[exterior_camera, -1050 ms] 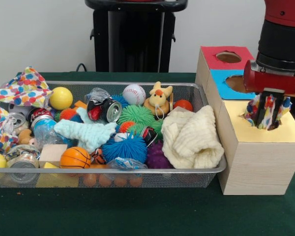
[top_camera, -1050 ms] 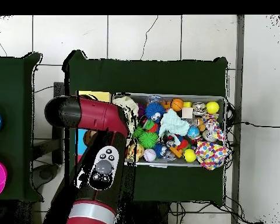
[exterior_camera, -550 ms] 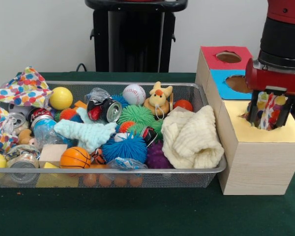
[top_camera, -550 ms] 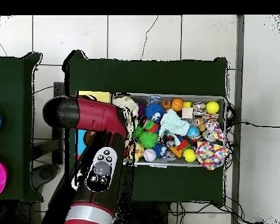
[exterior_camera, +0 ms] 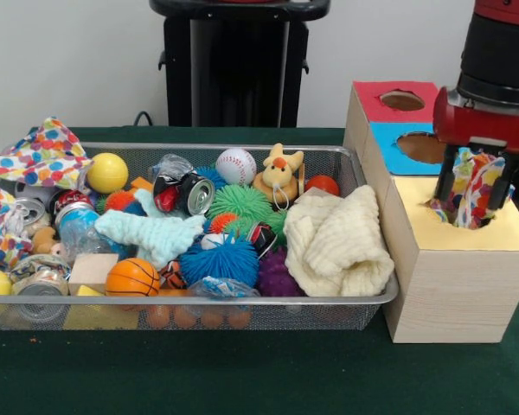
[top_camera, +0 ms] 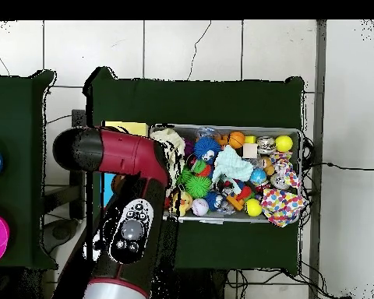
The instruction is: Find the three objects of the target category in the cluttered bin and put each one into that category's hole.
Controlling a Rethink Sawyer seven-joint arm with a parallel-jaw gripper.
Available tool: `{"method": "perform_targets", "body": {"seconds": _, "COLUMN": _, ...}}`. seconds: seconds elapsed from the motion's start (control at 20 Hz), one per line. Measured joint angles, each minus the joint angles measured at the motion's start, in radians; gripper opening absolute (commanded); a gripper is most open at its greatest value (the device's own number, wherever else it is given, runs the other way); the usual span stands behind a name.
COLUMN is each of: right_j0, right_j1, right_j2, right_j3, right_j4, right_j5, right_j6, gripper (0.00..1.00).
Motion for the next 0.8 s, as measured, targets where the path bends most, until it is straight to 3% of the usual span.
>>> {"method": "perform_targets", "body": {"seconds": 0.8, "right_j0": 0.011, "right_j1": -0.075, "right_j2": -0.005, "right_j3": 0.0, "right_j4": 0.0, "right_j5": 0.021, "right_j6": 0.0, "gripper": 1.0}}
